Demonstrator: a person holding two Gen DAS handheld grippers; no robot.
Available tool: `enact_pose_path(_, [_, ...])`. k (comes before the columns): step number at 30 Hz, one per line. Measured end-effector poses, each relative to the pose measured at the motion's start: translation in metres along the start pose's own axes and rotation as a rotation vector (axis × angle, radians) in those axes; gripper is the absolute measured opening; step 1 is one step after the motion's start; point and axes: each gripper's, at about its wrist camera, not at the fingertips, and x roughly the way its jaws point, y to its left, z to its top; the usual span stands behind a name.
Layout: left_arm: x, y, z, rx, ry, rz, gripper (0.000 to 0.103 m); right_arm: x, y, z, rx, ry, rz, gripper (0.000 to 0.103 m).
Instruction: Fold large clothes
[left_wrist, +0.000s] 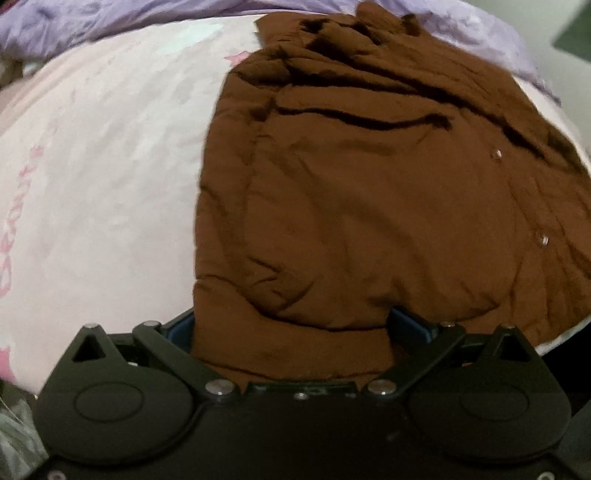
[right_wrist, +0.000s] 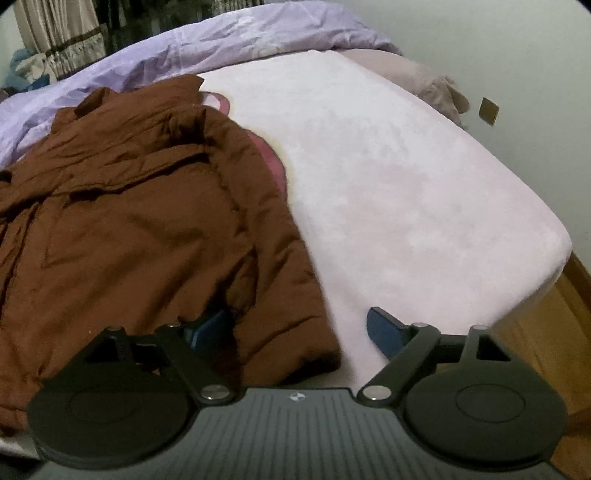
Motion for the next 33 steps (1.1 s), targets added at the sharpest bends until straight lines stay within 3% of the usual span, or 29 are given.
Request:
enact_pose_path(1, [-0.001, -0.003, 0.0, 0.005, -0.003, -0.014, 0.103, -0.004, 0.003, -0.001, 0.002, -0.007, 0.03, 0.06])
enact_pose_path(2, [-0.002, -0.004, 0.001, 0.005, -0.008, -0.038, 0.102, -0.007, 0.006, -0.001, 0.005, -0.01, 0.042, 0.033])
enact_pose_path(3, [-0.004, -0.005, 0.002, 0.005, -0.016, -0.053, 0.096, -0.011, 0.007, -0.001, 0.012, -0.007, 0.08, 0.027])
enact_pose_path(4, [-0.006, -0.005, 0.003, 0.006, -0.019, -0.056, 0.084, -0.015, 0.006, -0.001, 0.024, -0.012, 0.115, 0.024])
enact_pose_path(5, [-0.008, -0.003, 0.004, -0.002, -0.024, -0.047, 0.078, -0.019, 0.005, -0.001, 0.027, -0.025, 0.121, 0.023])
enact_pose_path(7, [-0.008, 0.005, 0.009, -0.04, -0.035, -0.053, 0.045, -0.024, 0.0, -0.001, 0.04, -0.041, 0.149, 0.023])
enact_pose_path(9, [-0.009, 0.016, 0.014, -0.086, -0.042, -0.074, 0.027, -0.017, -0.003, 0.0, 0.047, -0.016, 0.135, 0.037])
enact_pose_path(10, [-0.01, 0.022, 0.017, -0.111, -0.044, -0.094, 0.023, -0.009, -0.003, 0.0, 0.046, 0.009, 0.099, 0.052])
enact_pose_path(11, [-0.011, 0.026, 0.019, -0.128, -0.047, -0.1, 0.02, -0.006, -0.004, -0.001, 0.049, -0.002, 0.098, 0.058])
enact_pose_path(13, [-0.011, 0.027, 0.019, -0.118, -0.043, -0.093, 0.022, -0.004, -0.002, -0.001, 0.04, -0.009, 0.101, 0.055])
enact_pose_path(14, [-0.008, 0.024, 0.018, -0.108, -0.033, -0.085, 0.026, -0.004, 0.0, 0.0, 0.034, -0.007, 0.088, 0.032])
enact_pose_path(16, [-0.001, 0.016, 0.015, -0.084, -0.033, -0.061, 0.049, -0.006, 0.001, 0.0, 0.041, -0.01, 0.119, 0.02])
enact_pose_path(17, [-0.001, 0.013, 0.014, -0.077, -0.037, -0.068, 0.051, -0.008, 0.001, 0.0, 0.057, -0.012, 0.122, 0.018])
enact_pose_path(18, [0.0, 0.011, 0.013, -0.064, -0.043, -0.055, 0.046, -0.01, 0.001, 0.0, 0.061, -0.014, 0.12, 0.018])
enact_pose_path(19, [0.0, 0.01, 0.014, -0.066, -0.056, -0.03, 0.022, -0.012, 0.002, 0.0, 0.065, -0.017, 0.117, 0.017])
enact_pose_path(21, [-0.006, 0.015, 0.016, -0.126, -0.071, -0.045, 0.014, -0.019, 0.004, 0.001, 0.071, -0.031, 0.112, 0.016])
enact_pose_path(26, [-0.036, 0.0, 0.044, -0.065, -0.192, 0.0, 0.013, -0.041, 0.014, 0.029, 0.08, -0.12, 0.126, 0.014])
enact_pose_path(33, [-0.049, -0.01, 0.133, -0.071, -0.378, 0.021, 0.013, -0.041, 0.057, 0.114, 0.087, -0.258, 0.171, 0.013])
